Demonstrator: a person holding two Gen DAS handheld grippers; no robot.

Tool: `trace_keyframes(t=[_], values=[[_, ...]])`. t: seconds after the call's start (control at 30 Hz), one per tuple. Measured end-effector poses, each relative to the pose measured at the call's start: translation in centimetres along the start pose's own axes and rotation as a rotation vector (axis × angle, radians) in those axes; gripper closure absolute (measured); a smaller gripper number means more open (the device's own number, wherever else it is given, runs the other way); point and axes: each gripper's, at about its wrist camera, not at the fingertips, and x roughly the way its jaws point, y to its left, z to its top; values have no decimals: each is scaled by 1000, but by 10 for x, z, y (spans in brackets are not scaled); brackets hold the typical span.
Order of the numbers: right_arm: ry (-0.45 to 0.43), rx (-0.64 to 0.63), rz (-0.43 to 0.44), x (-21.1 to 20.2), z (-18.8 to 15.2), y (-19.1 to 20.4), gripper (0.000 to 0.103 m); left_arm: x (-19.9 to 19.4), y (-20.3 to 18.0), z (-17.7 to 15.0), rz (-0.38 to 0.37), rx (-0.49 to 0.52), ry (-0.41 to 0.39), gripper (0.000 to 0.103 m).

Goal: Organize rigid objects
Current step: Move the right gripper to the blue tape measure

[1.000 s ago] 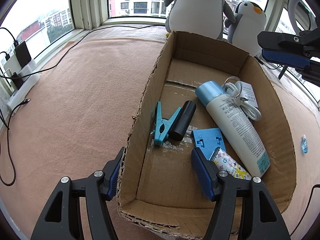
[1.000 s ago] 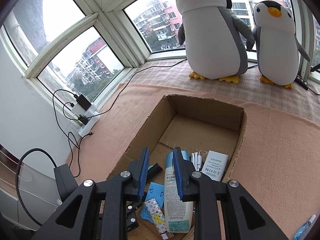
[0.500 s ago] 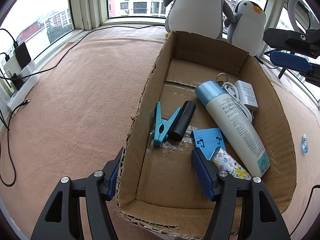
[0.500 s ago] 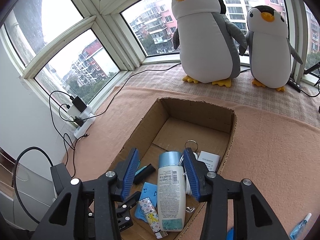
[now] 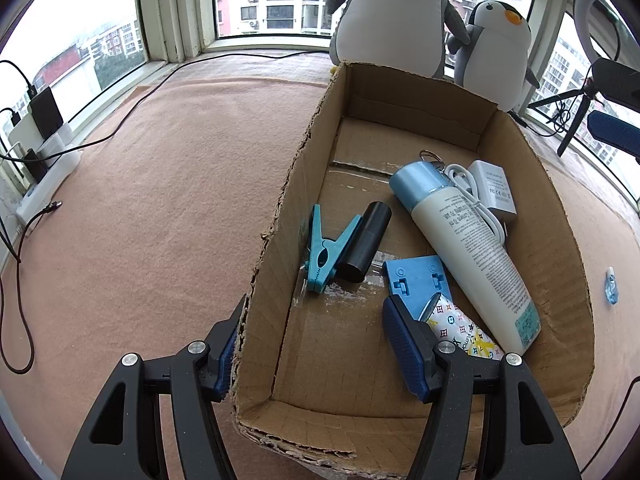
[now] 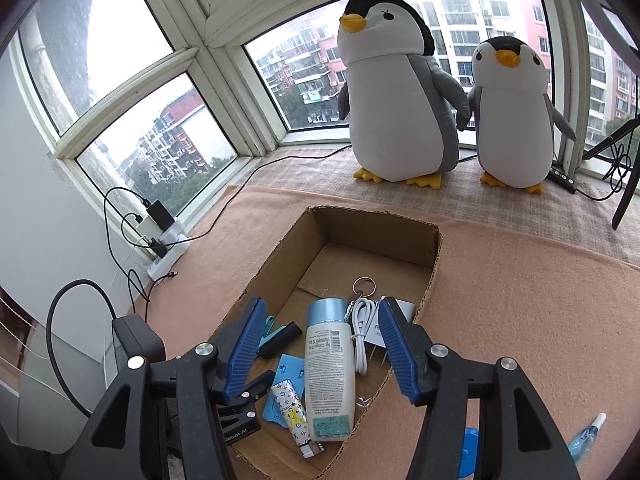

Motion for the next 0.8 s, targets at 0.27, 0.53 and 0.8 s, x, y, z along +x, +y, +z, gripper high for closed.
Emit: trace_keyframes(t=[0.27,0.53,0.8], values=[[-43,19,-42,-41,-8,-7,44,0,0,0,0,1,0,35],[-83,97,-102,-82,-20,-22,39,1,-1,0,2,11,-1,36],[-64,70,-221,-96,-47,-28,39,0,-2,-1,-3,22,-1,36]])
